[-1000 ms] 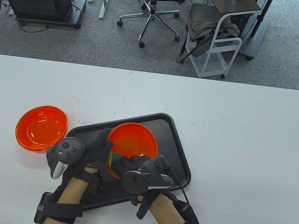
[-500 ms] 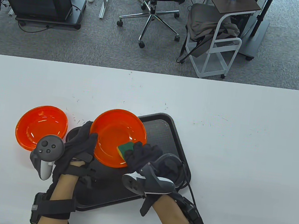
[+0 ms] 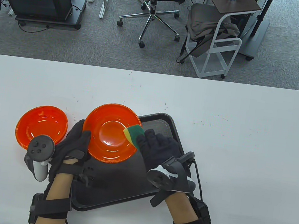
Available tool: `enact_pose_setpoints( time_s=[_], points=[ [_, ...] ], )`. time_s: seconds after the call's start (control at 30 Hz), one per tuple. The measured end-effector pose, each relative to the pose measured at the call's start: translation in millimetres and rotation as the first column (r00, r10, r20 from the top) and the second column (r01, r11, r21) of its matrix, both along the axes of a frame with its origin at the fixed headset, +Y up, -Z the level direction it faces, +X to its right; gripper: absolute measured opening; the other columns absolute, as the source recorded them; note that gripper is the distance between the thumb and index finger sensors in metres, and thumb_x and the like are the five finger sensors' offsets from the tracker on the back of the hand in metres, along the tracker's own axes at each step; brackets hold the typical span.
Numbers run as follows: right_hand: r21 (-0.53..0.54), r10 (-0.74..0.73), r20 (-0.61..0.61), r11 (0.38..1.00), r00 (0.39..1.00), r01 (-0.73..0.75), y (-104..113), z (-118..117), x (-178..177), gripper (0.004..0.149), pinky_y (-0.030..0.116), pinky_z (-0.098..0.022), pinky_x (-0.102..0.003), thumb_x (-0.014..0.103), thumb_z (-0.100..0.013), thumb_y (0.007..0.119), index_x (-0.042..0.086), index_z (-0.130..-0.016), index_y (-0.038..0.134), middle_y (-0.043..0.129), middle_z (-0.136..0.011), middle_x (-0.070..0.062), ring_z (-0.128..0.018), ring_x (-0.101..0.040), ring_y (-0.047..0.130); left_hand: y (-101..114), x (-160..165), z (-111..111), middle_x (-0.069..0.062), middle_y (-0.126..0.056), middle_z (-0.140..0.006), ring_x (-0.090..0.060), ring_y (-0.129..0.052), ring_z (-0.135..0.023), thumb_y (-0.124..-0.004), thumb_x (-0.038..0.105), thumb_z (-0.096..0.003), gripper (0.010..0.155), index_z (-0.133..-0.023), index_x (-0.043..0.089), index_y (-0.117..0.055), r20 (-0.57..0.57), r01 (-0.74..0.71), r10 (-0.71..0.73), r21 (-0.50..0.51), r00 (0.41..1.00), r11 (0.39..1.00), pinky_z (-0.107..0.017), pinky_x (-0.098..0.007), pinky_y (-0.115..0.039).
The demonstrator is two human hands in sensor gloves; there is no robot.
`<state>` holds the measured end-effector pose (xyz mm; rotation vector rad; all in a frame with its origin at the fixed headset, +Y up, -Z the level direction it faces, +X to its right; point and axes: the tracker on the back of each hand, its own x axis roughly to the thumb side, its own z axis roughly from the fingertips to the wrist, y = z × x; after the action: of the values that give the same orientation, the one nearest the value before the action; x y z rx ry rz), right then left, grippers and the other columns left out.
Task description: Wipe bowl with sponge
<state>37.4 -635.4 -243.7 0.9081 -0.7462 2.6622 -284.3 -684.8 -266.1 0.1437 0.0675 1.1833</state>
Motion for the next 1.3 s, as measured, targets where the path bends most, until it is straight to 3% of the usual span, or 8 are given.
enact_pose_setpoints(
  time_s=[0.33, 0.47, 0.57, 0.6, 0.7, 0.83, 0.9, 1.3],
  points=[
    [-0.034, -0.131, 0.039, 0.991, 0.991, 0.132, -2, -8, 19, 0.047, 0.070, -0.051, -0.060, 0.028, -0.053, 0.076, 0.016, -0.096, 0.062, 0.078, -0.097, -0.022, -0.074, -0.042, 0.085, -3, -5, 0, -0.009, -0.096, -0.043, -0.012, -0.098, -0.012, -0.074, 0.042, -0.0540, 0.055, -0.102, 0.016, -0.068, -0.008, -0.093, 0.092, -0.008, 0.996, 0.996, -0.015, -0.034, -0.091],
    [-0.101, -0.228, 0.036, 0.968, 0.973, 0.231, -6, -13, 26, 0.047, 0.071, -0.050, -0.060, 0.028, -0.053, 0.076, 0.016, -0.097, 0.062, 0.079, -0.097, -0.022, -0.073, -0.042, 0.086, -3, -6, -1, -0.009, -0.096, -0.043, -0.012, -0.098, -0.012, -0.074, 0.042, -0.0541, 0.055, -0.102, 0.016, -0.067, 0.011, -0.149, 0.149, -0.001, 0.989, 0.989, -0.015, -0.034, -0.091],
    [-0.265, -0.492, -0.067, 0.848, 0.868, 0.459, -13, -20, 31, 0.047, 0.072, -0.049, -0.060, 0.028, -0.053, 0.076, 0.014, -0.096, 0.062, 0.080, -0.095, -0.022, -0.072, -0.041, 0.088, -6, -6, -2, -0.009, -0.096, -0.043, -0.012, -0.098, -0.012, -0.073, 0.042, -0.0543, 0.055, -0.102, 0.015, -0.067, 0.029, -0.215, 0.215, -0.007, 0.976, 0.977, -0.015, -0.034, -0.091],
    [-0.351, -0.600, -0.105, 0.769, 0.793, 0.535, -16, -23, 33, 0.047, 0.072, -0.049, -0.060, 0.028, -0.054, 0.076, 0.013, -0.096, 0.062, 0.080, -0.095, -0.022, -0.071, -0.041, 0.088, -7, -5, -2, -0.008, -0.096, -0.043, -0.012, -0.098, -0.012, -0.073, 0.042, -0.0545, 0.055, -0.102, 0.015, -0.067, 0.043, -0.251, 0.251, -0.016, 0.967, 0.968, -0.015, -0.034, -0.091],
    [-0.471, -0.730, -0.141, 0.644, 0.669, 0.603, -21, -26, 31, 0.047, 0.071, -0.049, -0.060, 0.027, -0.054, 0.077, 0.013, -0.096, 0.062, 0.080, -0.095, -0.023, -0.071, -0.041, 0.087, -7, -5, -1, -0.006, -0.097, -0.041, -0.010, -0.098, -0.010, -0.074, 0.043, -0.0550, 0.055, -0.101, 0.013, -0.069, 0.059, -0.264, 0.267, -0.062, 0.962, 0.963, -0.013, -0.033, -0.091],
    [-0.534, -0.784, -0.144, 0.575, 0.603, 0.620, -25, -27, 27, 0.047, 0.072, -0.049, -0.059, 0.027, -0.053, 0.078, 0.014, -0.096, 0.063, 0.081, -0.095, -0.022, -0.071, -0.040, 0.088, -3, -5, 1, -0.001, -0.098, -0.034, -0.005, -0.094, -0.003, -0.079, 0.045, -0.0538, 0.056, -0.098, 0.012, -0.072, 0.017, -0.137, 0.138, -0.079, 0.990, 0.987, -0.007, -0.030, -0.091],
    [-0.541, -0.807, -0.138, 0.547, 0.575, 0.639, -26, -27, 26, 0.046, 0.072, -0.049, -0.059, 0.027, -0.053, 0.078, 0.015, -0.096, 0.064, 0.082, -0.095, -0.021, -0.071, -0.040, 0.089, -2, -4, -1, 0.001, -0.099, -0.032, -0.004, -0.093, 0.001, -0.082, 0.044, -0.0524, 0.058, -0.098, 0.010, -0.072, 0.056, -0.106, 0.112, -0.100, 0.992, 0.989, -0.006, -0.029, -0.091],
    [-0.517, -0.879, -0.107, 0.448, 0.464, 0.730, -26, -26, 31, 0.047, 0.073, -0.049, -0.058, 0.029, -0.054, 0.076, 0.016, -0.097, 0.061, 0.082, -0.095, -0.019, -0.069, -0.038, 0.091, -1, 16, -4, 0.003, -0.099, -0.029, -0.004, -0.092, 0.004, -0.082, 0.045, -0.0532, 0.058, -0.098, 0.009, -0.071, 0.317, -0.191, 0.237, -0.168, 0.919, 0.967, -0.003, -0.029, -0.090]
  ],
)
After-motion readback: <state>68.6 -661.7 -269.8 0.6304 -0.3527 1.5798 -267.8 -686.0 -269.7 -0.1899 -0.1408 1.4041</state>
